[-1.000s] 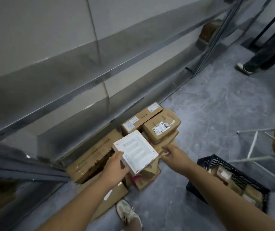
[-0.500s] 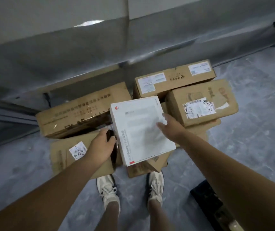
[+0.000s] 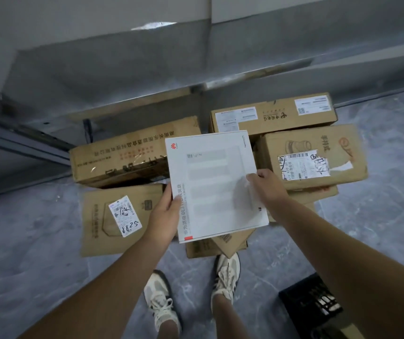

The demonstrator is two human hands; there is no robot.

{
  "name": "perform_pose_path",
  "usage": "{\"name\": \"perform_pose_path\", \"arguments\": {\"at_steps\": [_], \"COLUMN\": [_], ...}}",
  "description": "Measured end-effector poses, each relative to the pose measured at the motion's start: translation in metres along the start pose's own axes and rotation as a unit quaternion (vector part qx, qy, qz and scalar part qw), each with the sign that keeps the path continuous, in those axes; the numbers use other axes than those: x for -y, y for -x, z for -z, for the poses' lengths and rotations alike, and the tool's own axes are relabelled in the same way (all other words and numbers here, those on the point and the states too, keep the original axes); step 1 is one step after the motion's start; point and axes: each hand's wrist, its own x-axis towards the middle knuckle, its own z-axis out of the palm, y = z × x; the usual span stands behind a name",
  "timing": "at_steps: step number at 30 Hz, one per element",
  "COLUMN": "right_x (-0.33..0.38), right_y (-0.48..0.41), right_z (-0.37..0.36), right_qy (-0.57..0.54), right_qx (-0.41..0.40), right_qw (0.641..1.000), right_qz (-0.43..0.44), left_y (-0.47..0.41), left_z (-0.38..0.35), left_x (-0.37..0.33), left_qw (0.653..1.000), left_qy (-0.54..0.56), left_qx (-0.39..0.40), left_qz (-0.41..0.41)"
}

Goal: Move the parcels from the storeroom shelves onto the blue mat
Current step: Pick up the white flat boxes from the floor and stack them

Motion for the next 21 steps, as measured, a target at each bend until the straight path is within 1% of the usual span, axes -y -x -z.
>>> {"name": "perform_pose_path", "arguments": {"at_steps": [4, 7, 9, 13, 17, 19, 21], "right_x": [0.043, 0.071, 0.090, 0.129, 0.165, 0.180, 0.190], "right_y": [0.063, 0.126, 0.173, 0.274, 0.357, 0.389, 0.416], "right_z": [0.030, 0.056, 0.069, 0.096, 0.118, 0.126, 0.133], "right_qy": [-0.040, -0.083, -0.089, -0.102, -0.115, -0.119, -0.124], "right_qx": [-0.015, -0.036, -0.050, -0.072, -0.099, -0.106, -0.101], "right_qw": [0.998, 0.994, 0.993, 0.987, 0.977, 0.973, 0.970], "right_qz": [0.047, 0.057, 0.063, 0.103, 0.151, 0.167, 0.184], "left_y": [0.043, 0.086, 0.126, 0.215, 0.291, 0.322, 0.347], "left_z": [0.035, 0.059, 0.080, 0.120, 0.152, 0.163, 0.173], "left_x": [-0.047, -0.085, -0.107, -0.153, -0.197, -0.214, -0.230], "left_qw": [0.998, 0.992, 0.987, 0.971, 0.955, 0.946, 0.936], "left_qy": [-0.012, -0.032, -0.038, -0.073, -0.051, -0.040, -0.046], "left_qx": [0.021, 0.037, 0.042, 0.062, 0.070, 0.063, 0.038], "left_qz": [-0.062, -0.114, -0.149, -0.218, -0.283, -0.317, -0.346]}}
